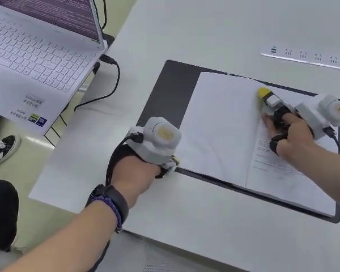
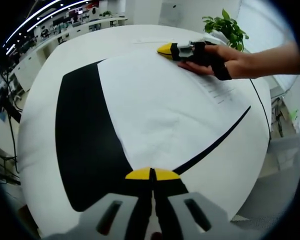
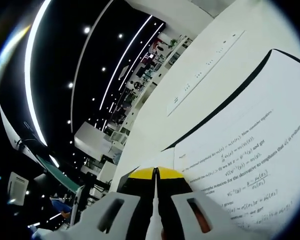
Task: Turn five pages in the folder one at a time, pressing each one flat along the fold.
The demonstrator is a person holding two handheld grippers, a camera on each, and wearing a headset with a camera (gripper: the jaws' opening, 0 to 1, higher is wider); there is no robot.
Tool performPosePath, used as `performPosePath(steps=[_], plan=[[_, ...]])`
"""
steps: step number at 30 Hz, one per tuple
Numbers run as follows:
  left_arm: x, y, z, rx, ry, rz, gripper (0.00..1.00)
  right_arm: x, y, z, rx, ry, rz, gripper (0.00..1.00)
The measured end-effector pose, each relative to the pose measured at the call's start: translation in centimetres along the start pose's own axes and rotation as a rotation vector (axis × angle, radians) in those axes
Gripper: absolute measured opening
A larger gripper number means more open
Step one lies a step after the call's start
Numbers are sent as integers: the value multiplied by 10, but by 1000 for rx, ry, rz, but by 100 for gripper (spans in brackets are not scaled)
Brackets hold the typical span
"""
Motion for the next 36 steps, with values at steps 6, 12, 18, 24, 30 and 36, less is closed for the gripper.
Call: performPosePath(steps=[6,12,18,24,30,36], plan=[[2,0,0,-5,35,13,0,-3,-11,-10,-42,-36,35,0],[2,0,0,-3,43,15,0,-14,-31,-23,-59,-47,51,0],[3,0,1,-10,45,21,0,-31,-57,-36,-51,-40,60,0],[2,0,0,-7,40,13,0,-37,-71,-46,-64,-40,79,0],[3,0,1,-12,49,17,0,-38,-88,-57,-79,-39,109,0],[3,0,1,-11,52,20,0,-34,-97,-64,-94,-49,122,0]])
Point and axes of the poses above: the centre of the closed fingertips' face, and the gripper's own axes: y roughly forward along the fingers, x roughly to its right, z roughly out of its top, the point moved 9 cm from there along -y, roughly backward along the fingers, and after that the axes turned 2 degrees about -z, right-handed, at the moved point
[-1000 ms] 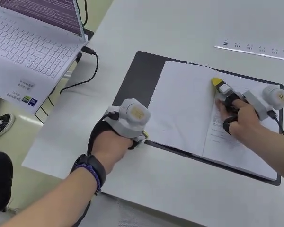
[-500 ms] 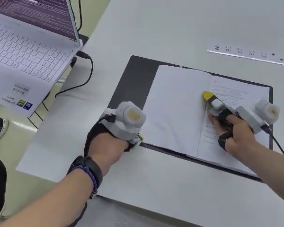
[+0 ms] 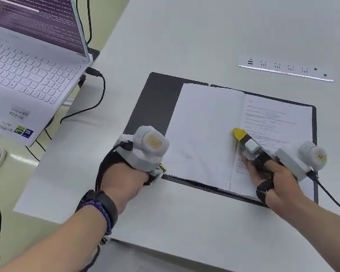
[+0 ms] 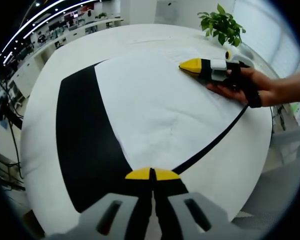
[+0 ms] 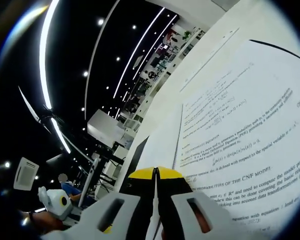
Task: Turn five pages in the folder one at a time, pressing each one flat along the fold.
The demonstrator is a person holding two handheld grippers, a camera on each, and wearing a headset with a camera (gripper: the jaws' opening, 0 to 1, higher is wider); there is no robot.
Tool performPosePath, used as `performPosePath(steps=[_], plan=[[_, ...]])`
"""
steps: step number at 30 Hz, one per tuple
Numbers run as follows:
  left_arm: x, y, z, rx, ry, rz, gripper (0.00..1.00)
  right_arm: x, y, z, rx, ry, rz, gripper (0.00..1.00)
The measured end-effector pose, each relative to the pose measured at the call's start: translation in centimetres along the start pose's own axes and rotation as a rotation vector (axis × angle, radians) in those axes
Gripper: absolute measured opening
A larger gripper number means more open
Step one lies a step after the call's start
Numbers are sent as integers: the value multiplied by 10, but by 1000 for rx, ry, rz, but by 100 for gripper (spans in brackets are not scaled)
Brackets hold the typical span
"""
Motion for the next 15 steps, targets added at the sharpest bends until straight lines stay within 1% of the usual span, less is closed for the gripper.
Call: performPosePath(steps=[3,8,15], plan=[[0,0,0,1,2,-1,0,3,-1,-1,-8,-6,1,0],[0,0,-1,10,1,0,0,5,-2,-3,-6,-2,-6,0],[1,0,-1,13,7,6,0,7,-9,-9,-7,8,-4,0]])
Point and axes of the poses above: the centre of the closed fingertips' face, and the gripper's own axes: y roughly forward along the fingers, x roughly to its right, z roughly out of its top, the point moved 9 cm from there along -y, roughly backward along the fingers, and after that the axes turned 2 degrees about -z, right-handed, at the moved point
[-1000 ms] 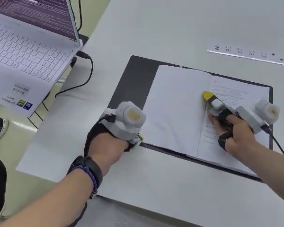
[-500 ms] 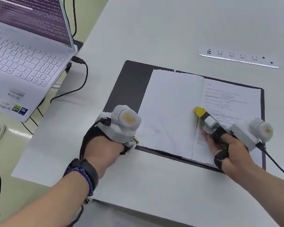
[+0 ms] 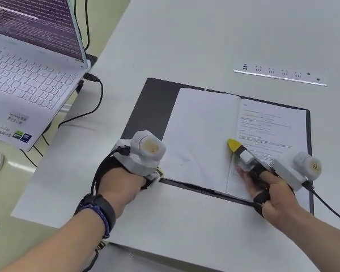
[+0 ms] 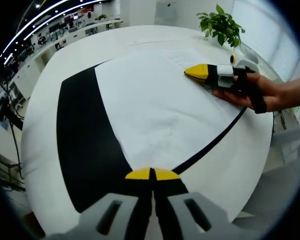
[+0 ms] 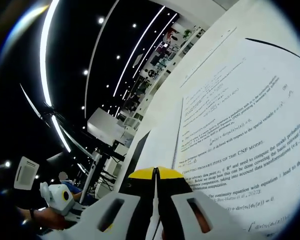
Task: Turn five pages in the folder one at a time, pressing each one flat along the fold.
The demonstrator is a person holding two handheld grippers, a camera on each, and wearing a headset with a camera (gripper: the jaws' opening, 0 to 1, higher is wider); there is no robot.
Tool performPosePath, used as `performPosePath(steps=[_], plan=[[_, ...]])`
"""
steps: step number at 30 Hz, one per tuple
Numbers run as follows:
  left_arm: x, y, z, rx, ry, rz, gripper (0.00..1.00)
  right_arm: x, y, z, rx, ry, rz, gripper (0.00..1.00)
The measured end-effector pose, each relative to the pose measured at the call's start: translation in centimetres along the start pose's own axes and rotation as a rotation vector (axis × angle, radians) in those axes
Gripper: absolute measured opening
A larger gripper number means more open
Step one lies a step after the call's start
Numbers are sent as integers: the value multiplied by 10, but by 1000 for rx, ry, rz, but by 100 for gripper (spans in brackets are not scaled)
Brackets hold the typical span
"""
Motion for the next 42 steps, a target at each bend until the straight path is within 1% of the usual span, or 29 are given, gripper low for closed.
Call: performPosePath(steps=[1,2,3,5,9,15,17,21,28,33,38,42], plan=[[0,0,0,0,0,0,0,0,-1,-1,2,3,-1,0],[0,0,0,1,0,0,0,6,0,-1,4,6,-2,0],[0,0,0,3,-4,-1,0,8,-1,-1,4,8,-2,0],[-1,0,-1,7,-11,-2,0,6,-4,-4,1,7,0,0],[0,0,-1,6,-5,0,0,11,-6,-6,-6,8,4,0],[0,0,-1,6,-1,3,0,13,-11,-9,-20,3,9,0],[0,0,-1,9,-2,1,0,13,-14,-13,-28,1,12,0],[0,0,-1,10,-13,0,0,10,-20,-21,-55,-29,25,0],[0,-1,-1,15,-15,3,0,8,-28,-29,-58,-29,27,0],[1,-1,-1,19,-21,6,0,7,-34,-35,-74,-47,34,0],[1,-1,-2,23,-19,8,0,5,-39,-41,-76,-48,33,0],[1,-1,-2,22,-18,8,0,4,-45,-46,-89,-56,32,0]])
Point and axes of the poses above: the centre of the closed fingertips' face, and the gripper's own axes: y roughly forward along the fingers, x roughly to its right, z roughly out of its top, the point moved 9 cm from there along -y, roughly backward along the fingers, and after that the axes turned 2 degrees about -z, right-handed, at the moved point
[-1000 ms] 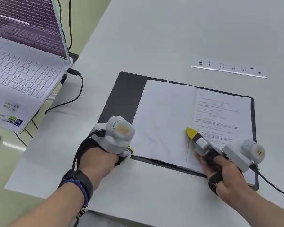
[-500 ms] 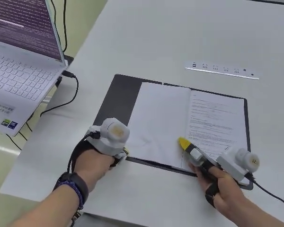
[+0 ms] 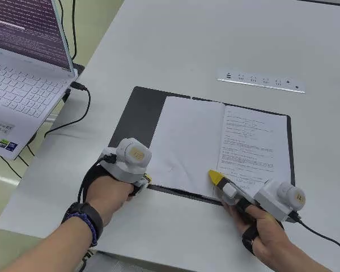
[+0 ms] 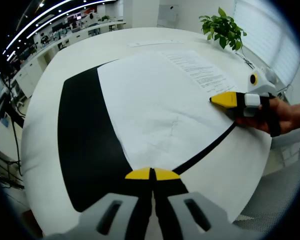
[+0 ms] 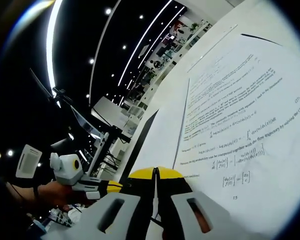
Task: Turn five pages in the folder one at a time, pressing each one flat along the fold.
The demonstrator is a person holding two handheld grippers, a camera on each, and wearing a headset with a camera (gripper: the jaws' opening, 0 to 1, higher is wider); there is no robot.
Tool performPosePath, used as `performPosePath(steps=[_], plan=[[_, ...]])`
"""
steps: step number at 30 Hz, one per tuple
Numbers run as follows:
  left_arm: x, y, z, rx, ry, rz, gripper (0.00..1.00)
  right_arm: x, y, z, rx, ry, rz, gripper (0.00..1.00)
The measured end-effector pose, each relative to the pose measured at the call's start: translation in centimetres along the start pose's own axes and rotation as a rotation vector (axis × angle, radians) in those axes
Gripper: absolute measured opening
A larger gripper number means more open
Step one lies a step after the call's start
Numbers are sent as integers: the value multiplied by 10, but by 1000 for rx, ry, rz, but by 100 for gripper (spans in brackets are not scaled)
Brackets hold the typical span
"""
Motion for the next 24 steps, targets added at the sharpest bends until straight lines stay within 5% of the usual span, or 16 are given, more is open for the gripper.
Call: performPosePath(steps=[16,24], plan=[[1,0,-1,14,10,2,0,-11,-24,-26,-25,31,-16,0],[1,-1,-2,19,7,7,0,-12,-27,-31,9,85,-68,0]])
Point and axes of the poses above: the centre of the closed fingertips' face, and the gripper's own axes: y roughly forward along the fingers, x roughly to its right, z roughly out of its top, the point moved 9 cm from there along -y, roughly backward along the fingers, and after that the axes turned 2 degrees about -z, right-handed, at the moved point
